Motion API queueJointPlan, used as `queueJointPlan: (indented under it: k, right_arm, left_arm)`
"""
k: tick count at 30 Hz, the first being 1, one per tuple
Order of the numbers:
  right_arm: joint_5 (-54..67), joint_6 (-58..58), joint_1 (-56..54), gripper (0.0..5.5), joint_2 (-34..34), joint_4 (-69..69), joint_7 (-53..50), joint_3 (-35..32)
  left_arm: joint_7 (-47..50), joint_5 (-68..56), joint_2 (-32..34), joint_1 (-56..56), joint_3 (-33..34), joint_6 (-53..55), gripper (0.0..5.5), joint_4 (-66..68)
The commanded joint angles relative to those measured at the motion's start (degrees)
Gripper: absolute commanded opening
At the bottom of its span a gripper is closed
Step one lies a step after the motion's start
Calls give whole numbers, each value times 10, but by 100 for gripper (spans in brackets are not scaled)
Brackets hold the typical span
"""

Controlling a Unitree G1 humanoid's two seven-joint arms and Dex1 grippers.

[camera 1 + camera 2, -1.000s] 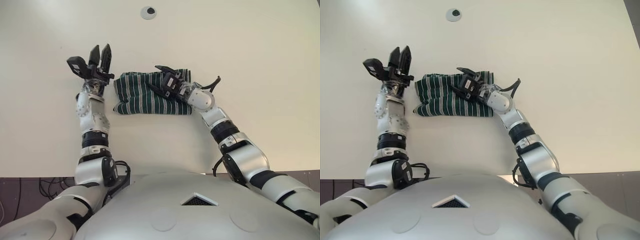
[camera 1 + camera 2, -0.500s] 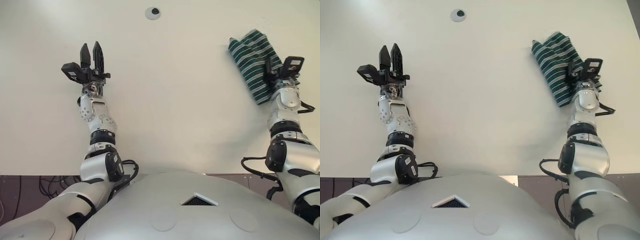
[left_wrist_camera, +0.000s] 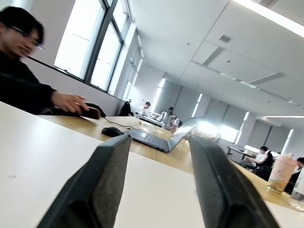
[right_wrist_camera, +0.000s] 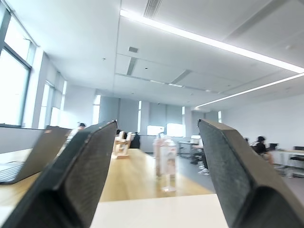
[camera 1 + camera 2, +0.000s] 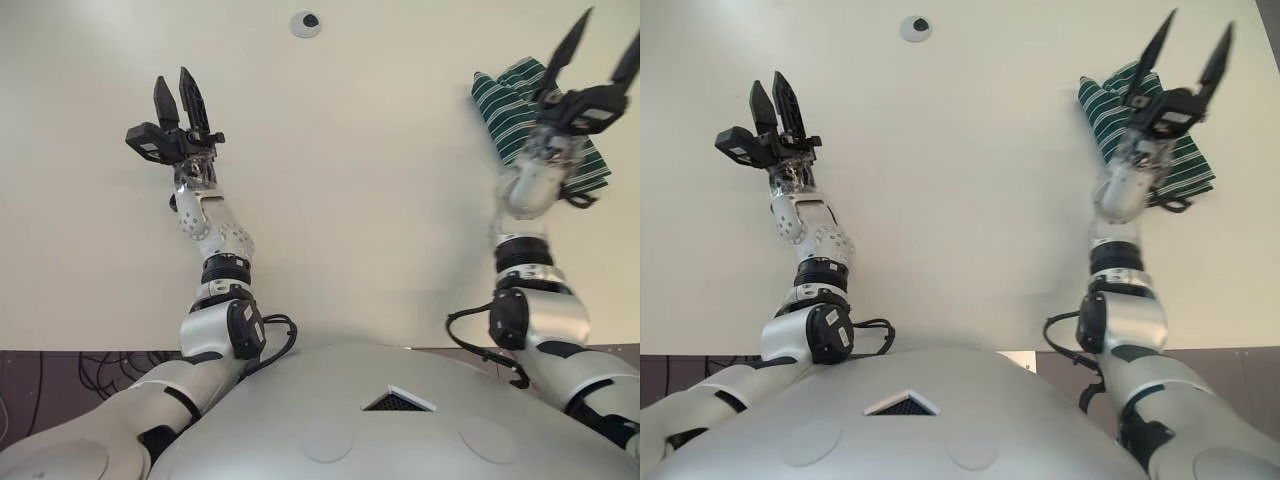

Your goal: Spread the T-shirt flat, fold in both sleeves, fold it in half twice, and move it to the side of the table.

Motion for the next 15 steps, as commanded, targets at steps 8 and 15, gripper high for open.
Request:
queueJointPlan:
  k: [8,15]
  right_arm:
    - [-44,-36,-28,311,21,112,24,46]
    - [-60,-24,-45,311,20,139,8,55]
  left_arm:
    - [300,310,72,2,-82,-152,219,146]
    - [359,322,88,-21,-117,-151,219,184]
